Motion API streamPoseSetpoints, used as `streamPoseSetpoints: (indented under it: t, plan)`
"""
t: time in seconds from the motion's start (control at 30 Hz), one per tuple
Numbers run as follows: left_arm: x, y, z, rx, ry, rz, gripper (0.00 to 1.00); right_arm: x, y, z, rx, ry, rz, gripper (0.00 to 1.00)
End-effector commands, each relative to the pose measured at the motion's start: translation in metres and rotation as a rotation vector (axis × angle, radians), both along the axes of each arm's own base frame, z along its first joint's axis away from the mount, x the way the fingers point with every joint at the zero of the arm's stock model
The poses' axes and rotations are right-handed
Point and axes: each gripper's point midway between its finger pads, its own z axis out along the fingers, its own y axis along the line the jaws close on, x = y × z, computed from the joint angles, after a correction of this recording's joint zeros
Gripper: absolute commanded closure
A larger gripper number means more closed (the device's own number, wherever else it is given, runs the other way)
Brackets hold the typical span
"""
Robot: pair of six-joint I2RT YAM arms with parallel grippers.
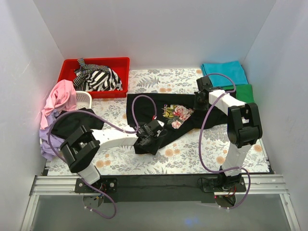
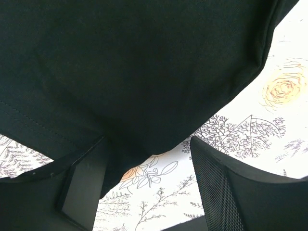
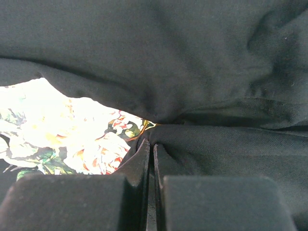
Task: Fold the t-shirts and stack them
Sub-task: Fold the tshirt
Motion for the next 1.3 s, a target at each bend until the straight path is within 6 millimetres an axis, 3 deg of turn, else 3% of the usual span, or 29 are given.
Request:
streamPoseSetpoints:
  t: [0.0, 0.07, 0.13, 0.17, 0.3, 0.47, 0.67, 0.77, 0.87, 1.03, 1.2, 1.27]
  plan:
    - [0.0, 0.003, -0.016, 0.052, -0.02, -0.007, 0.34, 0.008, 0.004, 0.006, 0.035, -0.04, 0.007, 0.99]
    - [0.001, 0.009, -0.022, 0.087, -0.032, 0.005, 0.37, 0.007, 0.004, 0.007, 0.04, -0.039, 0.008, 0.99]
    - [0.004, 0.018, -0.024, 0.133, -0.047, 0.035, 0.49, 0.006, 0.002, 0.006, 0.039, -0.039, 0.006, 0.99]
    - [0.004, 0.02, -0.024, 0.145, -0.048, 0.042, 0.63, 0.006, 0.003, 0.005, 0.041, -0.039, 0.009, 0.99]
    - [0.007, 0.028, -0.018, 0.171, -0.073, 0.087, 1.0, 0.002, 0.0, 0.003, 0.035, -0.034, 0.003, 0.99]
    - [0.01, 0.034, -0.001, 0.199, -0.089, 0.127, 1.0, 0.0, -0.004, 0.005, 0.024, -0.039, 0.004, 0.99]
    - [0.016, 0.045, 0.028, 0.283, -0.115, 0.114, 1.0, 0.0, -0.023, 0.027, -0.041, -0.098, -0.02, 0.99]
    - [0.029, 0.045, 0.041, 0.319, -0.163, 0.097, 1.0, 0.006, -0.033, 0.039, -0.077, -0.125, -0.025, 0.99]
    - [0.04, 0.046, 0.041, 0.346, -0.175, 0.085, 1.0, 0.01, -0.039, 0.045, -0.099, -0.132, -0.026, 0.99]
    - [0.067, 0.064, 0.04, 0.378, -0.17, 0.098, 1.0, 0.009, -0.045, 0.045, -0.119, -0.113, -0.017, 0.99]
    - [0.102, 0.086, 0.049, 0.405, -0.196, 0.129, 1.0, -0.005, -0.058, 0.044, -0.168, -0.072, -0.01, 0.99]
    - [0.117, 0.096, 0.055, 0.419, -0.218, 0.136, 1.0, -0.019, -0.063, 0.038, -0.185, -0.025, -0.016, 0.99]
